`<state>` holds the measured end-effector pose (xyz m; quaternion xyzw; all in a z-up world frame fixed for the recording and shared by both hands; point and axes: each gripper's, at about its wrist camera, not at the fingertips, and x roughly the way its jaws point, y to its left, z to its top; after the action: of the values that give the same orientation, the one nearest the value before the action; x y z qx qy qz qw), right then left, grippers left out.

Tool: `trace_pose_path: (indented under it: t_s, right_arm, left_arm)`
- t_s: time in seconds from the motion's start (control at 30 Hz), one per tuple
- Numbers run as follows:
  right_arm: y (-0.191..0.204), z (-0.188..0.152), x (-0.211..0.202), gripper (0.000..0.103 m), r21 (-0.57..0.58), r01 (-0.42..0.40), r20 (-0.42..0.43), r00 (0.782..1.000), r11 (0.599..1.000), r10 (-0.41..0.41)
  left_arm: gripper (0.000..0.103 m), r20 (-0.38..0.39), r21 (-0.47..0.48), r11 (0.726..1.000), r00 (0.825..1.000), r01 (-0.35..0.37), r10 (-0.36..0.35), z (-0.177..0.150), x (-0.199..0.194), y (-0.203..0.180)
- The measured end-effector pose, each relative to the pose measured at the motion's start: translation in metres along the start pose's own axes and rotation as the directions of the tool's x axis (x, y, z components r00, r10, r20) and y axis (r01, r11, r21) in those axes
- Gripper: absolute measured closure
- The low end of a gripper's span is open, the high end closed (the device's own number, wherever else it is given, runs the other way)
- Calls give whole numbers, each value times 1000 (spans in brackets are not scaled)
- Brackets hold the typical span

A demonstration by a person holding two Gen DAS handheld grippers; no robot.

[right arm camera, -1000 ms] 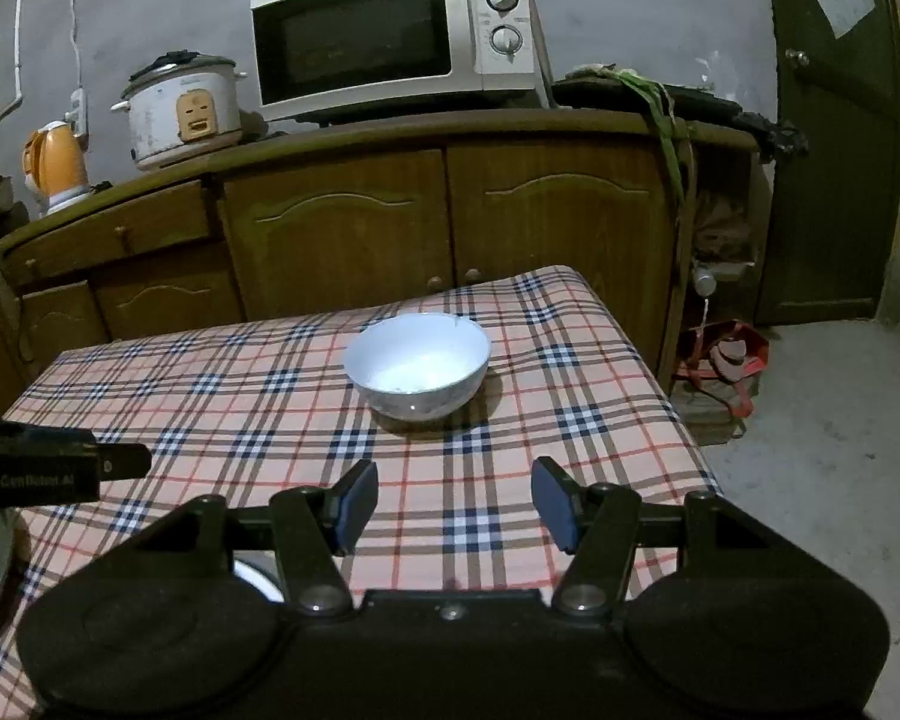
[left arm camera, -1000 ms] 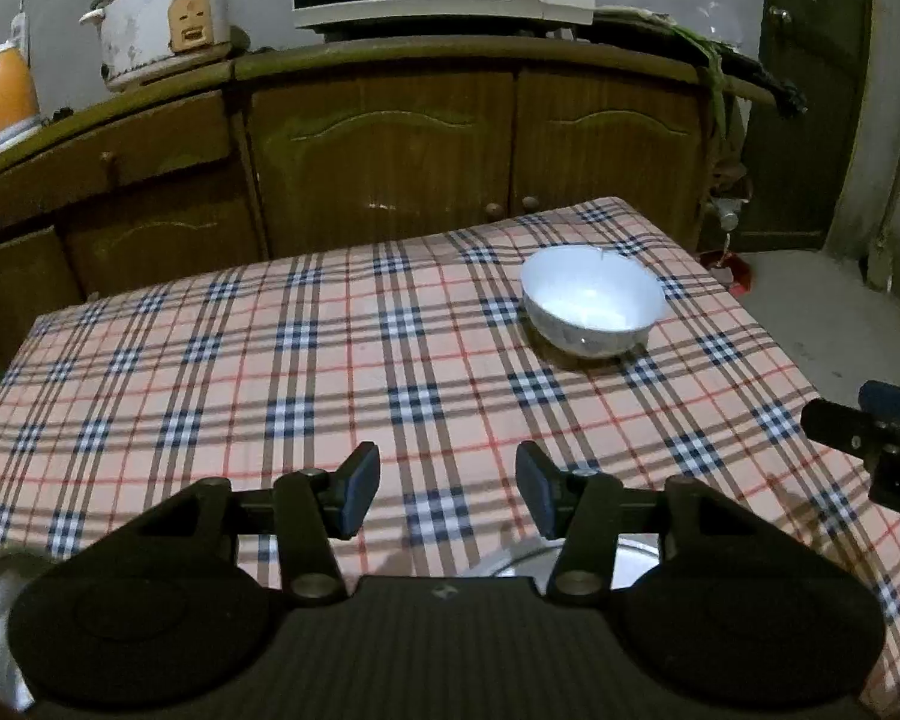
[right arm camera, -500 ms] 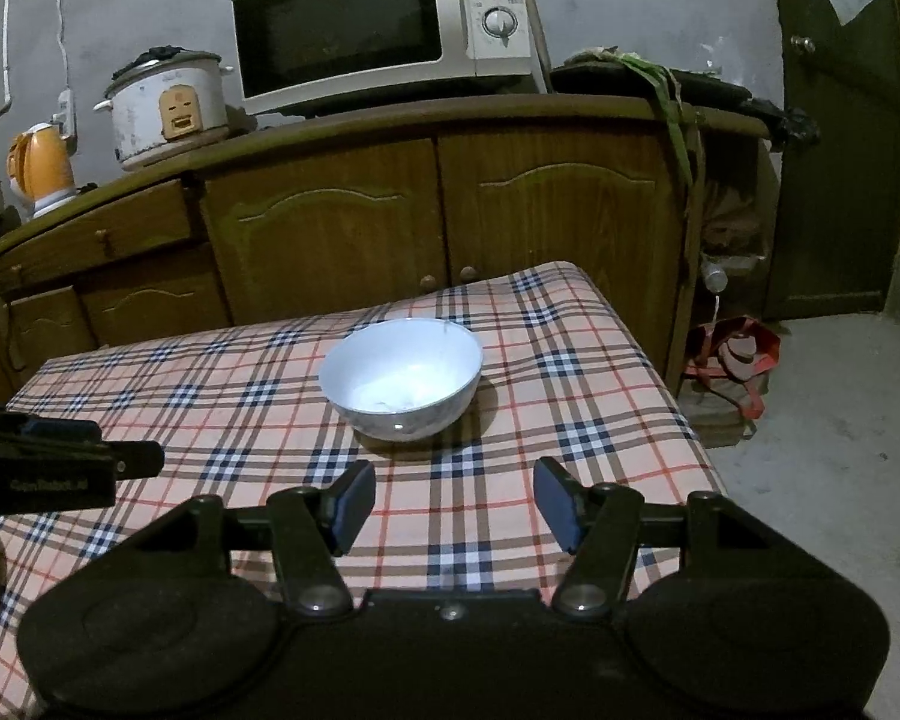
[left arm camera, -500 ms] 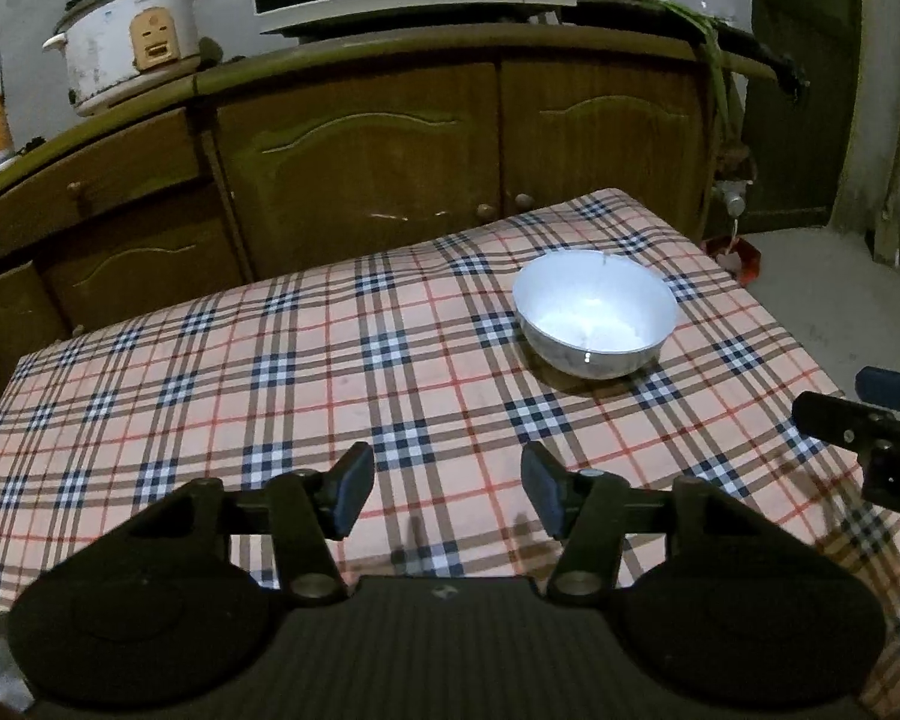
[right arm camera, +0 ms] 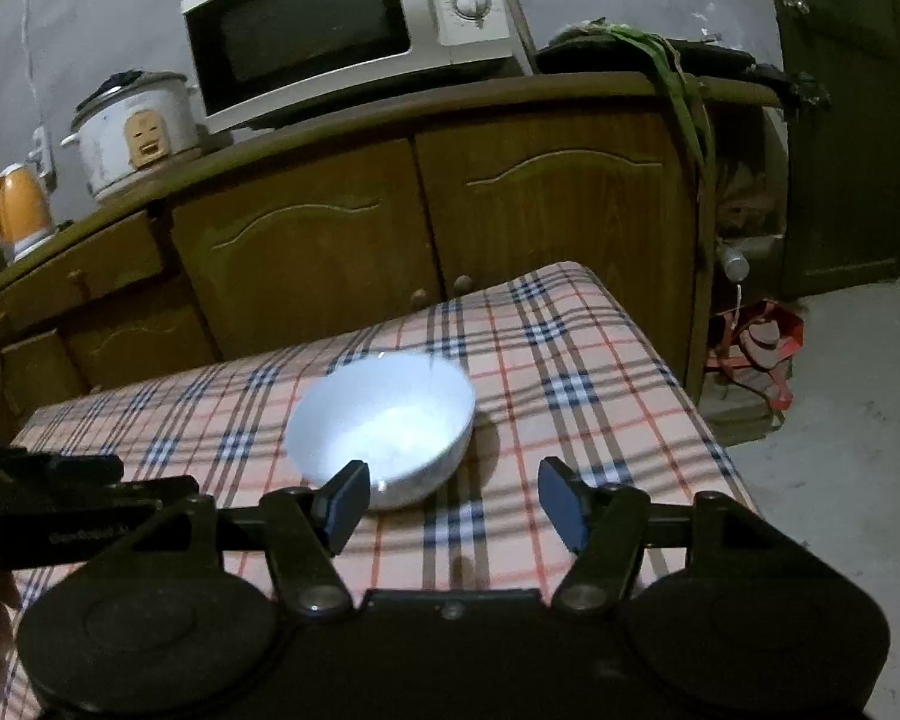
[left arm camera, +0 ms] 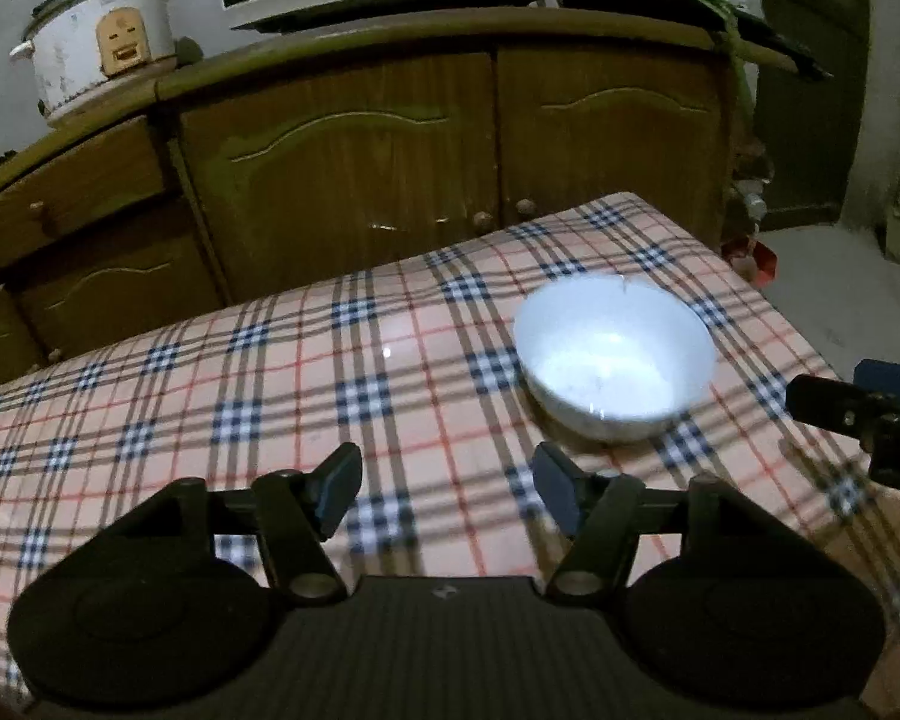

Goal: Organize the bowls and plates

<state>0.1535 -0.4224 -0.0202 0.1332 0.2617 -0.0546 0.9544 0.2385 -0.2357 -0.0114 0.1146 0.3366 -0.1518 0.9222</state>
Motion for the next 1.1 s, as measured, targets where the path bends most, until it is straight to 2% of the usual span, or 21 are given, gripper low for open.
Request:
trace_pose_path:
  t_s: [0.2, 0.27, 0.4, 0.6, 0.63, 0.67, 0.7, 0.73, 0.77, 0.83, 1.1]
  right_arm:
    - [-9, 21, 45, 28, 64, -10, -35, 999, 998, 13]
    - [-13, 23, 60, 28, 91, -9, -46, 999, 996, 13]
    - [-20, 21, 89, 28, 128, -3, -91, 996, 992, 15]
    - [-17, 17, 116, 29, 142, -19, -123, 992, 990, 37]
    - [-16, 16, 121, 31, 148, -19, -130, 991, 989, 39]
    - [-15, 15, 125, 43, 151, -22, -135, 990, 988, 43]
    - [-14, 13, 127, 51, 150, -27, -142, 989, 988, 48]
    - [-12, 12, 130, 67, 148, -28, -149, 988, 989, 50]
    - [-11, 11, 131, 74, 146, -30, -150, 987, 989, 52]
    - [-8, 9, 130, 77, 137, -21, -139, 990, 990, 40]
    - [-5, 5, 117, 78, 128, -20, -141, 989, 992, 38]
  left_arm:
    - [36, -2, -24, 999, 999, 35, -36, 24, 35, -5]
    - [36, -8, -19, 1000, 1000, 25, -25, 28, 48, -8]
    - [36, -24, -27, 1000, 1000, 15, -16, 33, 68, -11]
    - [40, -55, -26, 998, 997, 49, -50, 37, 95, -17]
    - [50, -66, -23, 998, 996, 51, -52, 36, 99, -18]
    - [58, -76, -22, 998, 996, 55, -57, 36, 104, -19]
    - [60, -83, -34, 997, 993, 76, -78, 36, 108, -18]
    - [68, -84, -43, 995, 992, 93, -96, 35, 109, -19]
    - [76, -80, -38, 994, 991, 107, -109, 35, 109, -20]
    - [88, -74, -19, 991, 989, 130, -131, 33, 108, -25]
    - [90, -84, -46, 989, 986, 141, -145, 26, 97, -24]
